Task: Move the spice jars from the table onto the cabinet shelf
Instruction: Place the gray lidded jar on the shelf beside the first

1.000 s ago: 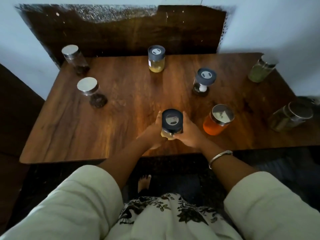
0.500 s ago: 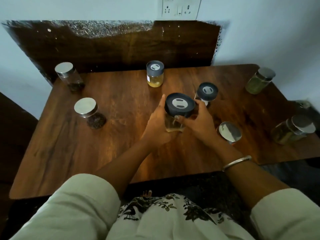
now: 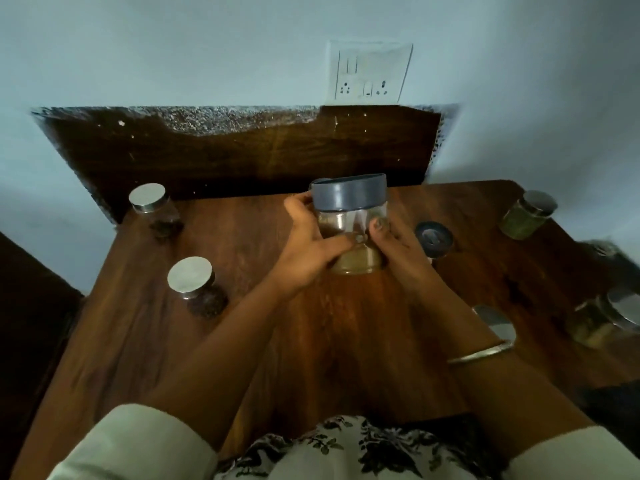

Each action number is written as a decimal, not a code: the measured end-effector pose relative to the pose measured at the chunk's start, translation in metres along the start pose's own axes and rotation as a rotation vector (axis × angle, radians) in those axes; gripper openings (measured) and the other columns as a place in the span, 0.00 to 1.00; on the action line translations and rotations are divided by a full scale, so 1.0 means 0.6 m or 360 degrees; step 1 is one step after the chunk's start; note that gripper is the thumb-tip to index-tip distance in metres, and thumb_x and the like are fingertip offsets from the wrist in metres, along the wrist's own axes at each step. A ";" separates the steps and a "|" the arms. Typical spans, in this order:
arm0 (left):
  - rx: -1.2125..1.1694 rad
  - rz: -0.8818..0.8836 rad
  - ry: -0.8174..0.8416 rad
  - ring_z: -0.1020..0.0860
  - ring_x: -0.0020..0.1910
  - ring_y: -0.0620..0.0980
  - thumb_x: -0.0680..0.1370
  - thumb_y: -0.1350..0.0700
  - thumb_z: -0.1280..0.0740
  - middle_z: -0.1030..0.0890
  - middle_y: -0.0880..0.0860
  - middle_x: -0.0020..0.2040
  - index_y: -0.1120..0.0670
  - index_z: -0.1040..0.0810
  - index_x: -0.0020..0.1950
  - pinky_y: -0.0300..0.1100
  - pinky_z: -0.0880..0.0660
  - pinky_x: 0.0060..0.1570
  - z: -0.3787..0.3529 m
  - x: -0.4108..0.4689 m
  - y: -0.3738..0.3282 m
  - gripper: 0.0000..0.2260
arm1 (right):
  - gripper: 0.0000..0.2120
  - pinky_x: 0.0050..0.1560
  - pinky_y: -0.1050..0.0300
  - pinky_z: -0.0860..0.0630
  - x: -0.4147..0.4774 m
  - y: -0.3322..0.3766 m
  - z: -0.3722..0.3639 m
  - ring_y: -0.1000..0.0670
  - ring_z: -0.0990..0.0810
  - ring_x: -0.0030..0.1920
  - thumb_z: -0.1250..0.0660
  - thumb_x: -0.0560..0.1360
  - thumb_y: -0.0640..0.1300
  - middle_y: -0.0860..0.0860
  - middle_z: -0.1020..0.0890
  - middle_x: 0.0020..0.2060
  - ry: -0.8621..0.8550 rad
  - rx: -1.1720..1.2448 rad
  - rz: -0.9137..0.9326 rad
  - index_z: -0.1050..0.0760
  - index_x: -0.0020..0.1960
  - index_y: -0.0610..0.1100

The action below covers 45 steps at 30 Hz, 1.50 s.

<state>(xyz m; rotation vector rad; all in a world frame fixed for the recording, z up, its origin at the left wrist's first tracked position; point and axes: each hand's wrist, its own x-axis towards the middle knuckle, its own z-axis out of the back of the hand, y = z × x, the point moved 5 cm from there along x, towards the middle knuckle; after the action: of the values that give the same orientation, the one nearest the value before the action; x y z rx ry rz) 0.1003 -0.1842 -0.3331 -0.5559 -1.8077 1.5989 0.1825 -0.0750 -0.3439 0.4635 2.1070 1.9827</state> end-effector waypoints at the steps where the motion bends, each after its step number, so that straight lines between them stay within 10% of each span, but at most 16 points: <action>1: -0.0016 0.0016 -0.0035 0.25 0.55 0.45 0.73 0.66 0.32 0.31 0.50 0.59 0.54 0.46 0.63 0.34 0.22 0.43 0.000 0.000 -0.002 0.28 | 0.31 0.49 0.56 0.21 0.006 0.002 -0.003 0.48 0.19 0.55 0.33 0.68 0.60 0.47 0.20 0.56 -0.0019 -0.0010 0.0029 0.31 0.66 0.46; 8: 0.0149 -0.0085 -0.0383 0.23 0.55 0.38 0.76 0.56 0.35 0.27 0.43 0.59 0.44 0.48 0.73 0.36 0.23 0.52 -0.021 0.003 -0.012 0.32 | 0.29 0.54 0.54 0.23 0.051 0.054 -0.004 0.53 0.21 0.56 0.34 0.72 0.54 0.49 0.22 0.57 -0.0126 -0.0469 0.0413 0.36 0.69 0.45; 16: -0.0339 0.0073 -0.0427 0.29 0.66 0.58 0.73 0.57 0.35 0.29 0.56 0.66 0.51 0.49 0.76 0.61 0.33 0.65 -0.020 0.008 -0.030 0.35 | 0.33 0.52 0.53 0.22 0.063 0.045 0.041 0.49 0.23 0.60 0.30 0.67 0.54 0.47 0.27 0.63 0.0461 -0.0101 0.0143 0.38 0.69 0.62; 21: 0.0394 -0.0019 -0.0454 0.21 0.53 0.47 0.80 0.55 0.41 0.22 0.53 0.58 0.50 0.45 0.75 0.46 0.23 0.53 -0.024 0.014 -0.058 0.25 | 0.35 0.50 0.57 0.21 0.063 0.046 0.056 0.54 0.22 0.59 0.26 0.64 0.50 0.57 0.22 0.59 0.0376 -0.0193 0.0235 0.36 0.67 0.65; 24: 0.0748 -0.0041 -0.0327 0.20 0.43 0.37 0.73 0.45 0.36 0.22 0.40 0.48 0.46 0.51 0.76 0.29 0.25 0.39 -0.028 0.014 -0.073 0.36 | 0.49 0.58 0.49 0.24 0.066 0.050 0.069 0.52 0.24 0.61 0.24 0.60 0.57 0.51 0.26 0.64 0.0279 -0.0248 0.0198 0.47 0.74 0.59; 38: 0.0832 -0.0369 -0.0461 0.24 0.52 0.30 0.74 0.58 0.31 0.26 0.38 0.55 0.51 0.49 0.76 0.26 0.27 0.48 -0.019 0.049 -0.148 0.36 | 0.47 0.59 0.46 0.24 0.103 0.159 0.056 0.54 0.18 0.53 0.31 0.63 0.61 0.53 0.23 0.63 0.0492 -0.0626 0.0410 0.53 0.75 0.60; 45: 0.0912 -0.0636 -0.0612 0.22 0.53 0.34 0.74 0.55 0.32 0.22 0.43 0.58 0.38 0.48 0.72 0.28 0.24 0.49 0.011 0.103 -0.261 0.34 | 0.44 0.48 0.74 0.26 0.160 0.269 0.031 0.64 0.20 0.50 0.31 0.70 0.53 0.55 0.25 0.65 0.0215 -0.0783 0.0719 0.58 0.74 0.62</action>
<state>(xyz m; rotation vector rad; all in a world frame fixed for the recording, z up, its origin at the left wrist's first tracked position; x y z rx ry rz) 0.0692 -0.1721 -0.1679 0.3731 -1.4717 1.8939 0.1137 -0.0155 -0.1787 0.7728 1.5798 2.7445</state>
